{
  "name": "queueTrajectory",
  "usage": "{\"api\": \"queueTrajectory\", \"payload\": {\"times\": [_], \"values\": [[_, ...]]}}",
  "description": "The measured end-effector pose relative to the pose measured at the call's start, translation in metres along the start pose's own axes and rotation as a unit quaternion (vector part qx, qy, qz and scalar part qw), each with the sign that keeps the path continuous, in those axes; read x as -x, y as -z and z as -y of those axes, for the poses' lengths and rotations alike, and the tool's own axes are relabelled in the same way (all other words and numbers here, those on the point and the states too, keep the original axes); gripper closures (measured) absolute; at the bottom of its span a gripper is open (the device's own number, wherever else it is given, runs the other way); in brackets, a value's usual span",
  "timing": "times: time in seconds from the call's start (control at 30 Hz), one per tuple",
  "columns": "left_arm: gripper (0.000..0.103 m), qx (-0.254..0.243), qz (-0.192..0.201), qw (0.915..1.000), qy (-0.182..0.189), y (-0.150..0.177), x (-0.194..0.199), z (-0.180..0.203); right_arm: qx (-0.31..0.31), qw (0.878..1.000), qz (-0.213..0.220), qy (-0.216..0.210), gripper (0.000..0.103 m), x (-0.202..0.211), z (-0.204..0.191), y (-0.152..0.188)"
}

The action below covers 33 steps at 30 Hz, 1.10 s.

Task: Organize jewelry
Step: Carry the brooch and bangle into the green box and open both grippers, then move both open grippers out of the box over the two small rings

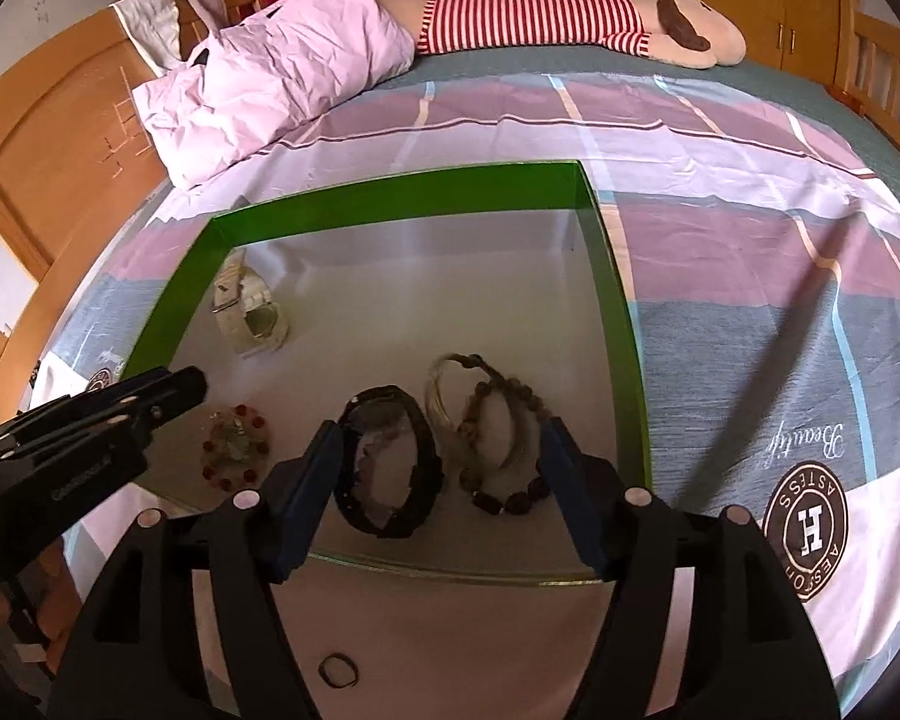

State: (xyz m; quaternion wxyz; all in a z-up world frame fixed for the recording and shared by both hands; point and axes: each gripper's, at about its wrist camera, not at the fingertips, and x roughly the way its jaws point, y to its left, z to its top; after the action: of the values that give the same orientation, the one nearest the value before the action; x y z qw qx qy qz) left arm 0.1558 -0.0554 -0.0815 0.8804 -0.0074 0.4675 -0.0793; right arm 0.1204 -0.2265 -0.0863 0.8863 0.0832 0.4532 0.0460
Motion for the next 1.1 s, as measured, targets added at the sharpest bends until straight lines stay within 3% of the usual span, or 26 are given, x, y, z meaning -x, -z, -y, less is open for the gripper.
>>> {"api": "queueTrajectory", "payload": {"times": [0.23, 0.5, 0.7, 0.93, 1.03, 1.07, 1.1], "values": [[0.068, -0.007, 0.01, 0.9999, -0.002, 0.003, 0.011, 0.0, 0.026, 0.999, 0.01, -0.018, 0.034, 0.019, -0.014, 0.008], [0.063, -0.042, 0.05, 0.9975, -0.026, 0.011, 0.036, 0.006, 0.066, 0.996, 0.003, -0.058, 0.034, 0.038, -0.033, 0.025], [0.06, -0.058, 0.059, 0.9964, -0.018, 0.025, 0.058, 0.004, 0.103, 0.993, -0.029, -0.055, 0.034, 0.032, -0.043, 0.047], [0.056, -0.084, 0.061, 0.9941, -0.028, 0.046, 0.07, -0.002, 0.137, 0.985, -0.108, -0.012, 0.035, -0.005, -0.053, 0.075], [0.056, -0.091, 0.059, 0.9935, -0.035, 0.052, 0.071, -0.005, 0.149, 0.98, -0.132, -0.004, 0.048, -0.017, -0.06, 0.083], [0.056, -0.093, 0.058, 0.9933, -0.036, 0.054, 0.073, -0.006, 0.153, 0.978, -0.14, 0.002, 0.061, -0.02, -0.063, 0.086], [0.055, -0.093, 0.059, 0.9933, -0.036, 0.056, 0.074, -0.007, 0.157, 0.978, -0.138, 0.005, 0.066, -0.02, -0.064, 0.088]]}}
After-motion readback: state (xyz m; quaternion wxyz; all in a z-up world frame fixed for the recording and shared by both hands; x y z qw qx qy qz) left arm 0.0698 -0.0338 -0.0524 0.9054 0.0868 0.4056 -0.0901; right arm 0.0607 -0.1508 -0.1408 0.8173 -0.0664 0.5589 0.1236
